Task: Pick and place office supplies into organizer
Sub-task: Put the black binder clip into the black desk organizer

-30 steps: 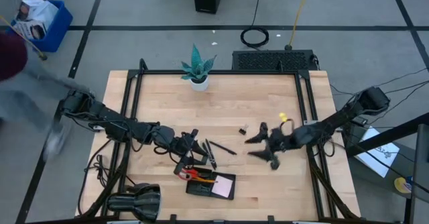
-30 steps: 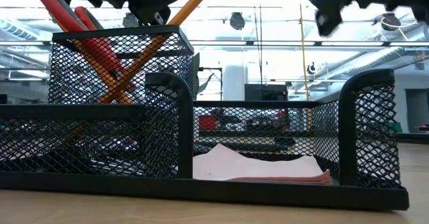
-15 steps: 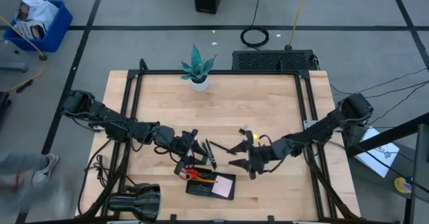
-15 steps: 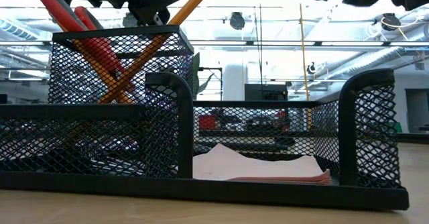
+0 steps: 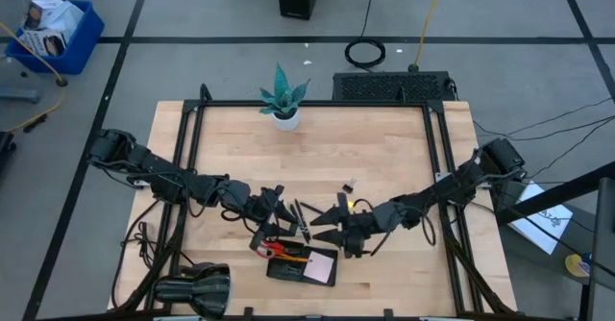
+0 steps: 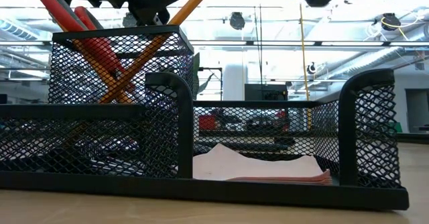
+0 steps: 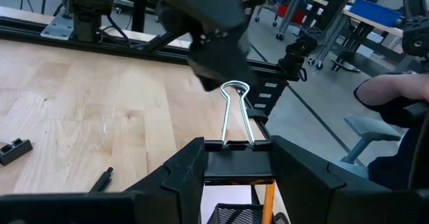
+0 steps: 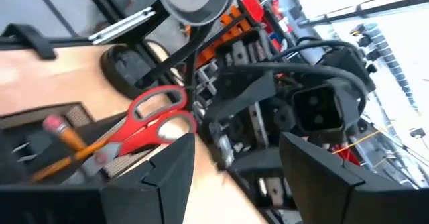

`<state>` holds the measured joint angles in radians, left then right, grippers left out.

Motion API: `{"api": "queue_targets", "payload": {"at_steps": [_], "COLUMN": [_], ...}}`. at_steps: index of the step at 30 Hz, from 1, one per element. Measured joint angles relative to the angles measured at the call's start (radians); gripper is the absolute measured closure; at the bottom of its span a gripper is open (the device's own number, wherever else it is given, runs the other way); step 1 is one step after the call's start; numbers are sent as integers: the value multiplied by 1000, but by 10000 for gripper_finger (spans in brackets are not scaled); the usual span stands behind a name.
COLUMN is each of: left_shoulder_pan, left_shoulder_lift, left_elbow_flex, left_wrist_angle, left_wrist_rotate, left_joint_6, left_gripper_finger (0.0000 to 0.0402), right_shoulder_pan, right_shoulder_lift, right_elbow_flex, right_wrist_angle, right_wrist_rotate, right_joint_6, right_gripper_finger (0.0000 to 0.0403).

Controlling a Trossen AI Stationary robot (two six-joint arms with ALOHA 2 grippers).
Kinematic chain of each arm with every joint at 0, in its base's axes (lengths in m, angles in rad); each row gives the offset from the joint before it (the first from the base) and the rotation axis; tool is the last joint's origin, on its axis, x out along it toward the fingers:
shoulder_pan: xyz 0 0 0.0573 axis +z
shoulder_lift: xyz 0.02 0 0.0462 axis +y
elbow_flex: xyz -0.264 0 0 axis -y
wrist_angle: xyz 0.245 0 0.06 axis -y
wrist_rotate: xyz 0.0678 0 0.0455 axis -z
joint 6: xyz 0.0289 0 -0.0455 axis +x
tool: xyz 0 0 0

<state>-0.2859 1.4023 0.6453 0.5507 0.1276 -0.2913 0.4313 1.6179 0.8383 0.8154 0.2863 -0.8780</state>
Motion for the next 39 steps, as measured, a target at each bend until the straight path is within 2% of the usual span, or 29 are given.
{"api": "queue_targets", "payload": {"at_steps": [16,32,39], "left_shoulder_pan": [0,-3,-3], "left_shoulder_lift": [0,0,0], "left_elbow_flex": [0,0,0], "left_wrist_angle": [-7,-9,-9], "left_wrist_rotate": [0,0,1], "left_joint_6": [0,0,0], "left_gripper_finger": [231,231,231], "right_shoulder_pan": [-16,-20,-20], "right_shoulder_lift": [118,114,114], "right_elbow_flex": [90,91,91], "right_wrist_angle": [5,-5,-7], "right_wrist_rotate": [-3,6,10], "right_joint_6": [-34,-81,-80], "right_gripper_finger": [204,344,394]}}
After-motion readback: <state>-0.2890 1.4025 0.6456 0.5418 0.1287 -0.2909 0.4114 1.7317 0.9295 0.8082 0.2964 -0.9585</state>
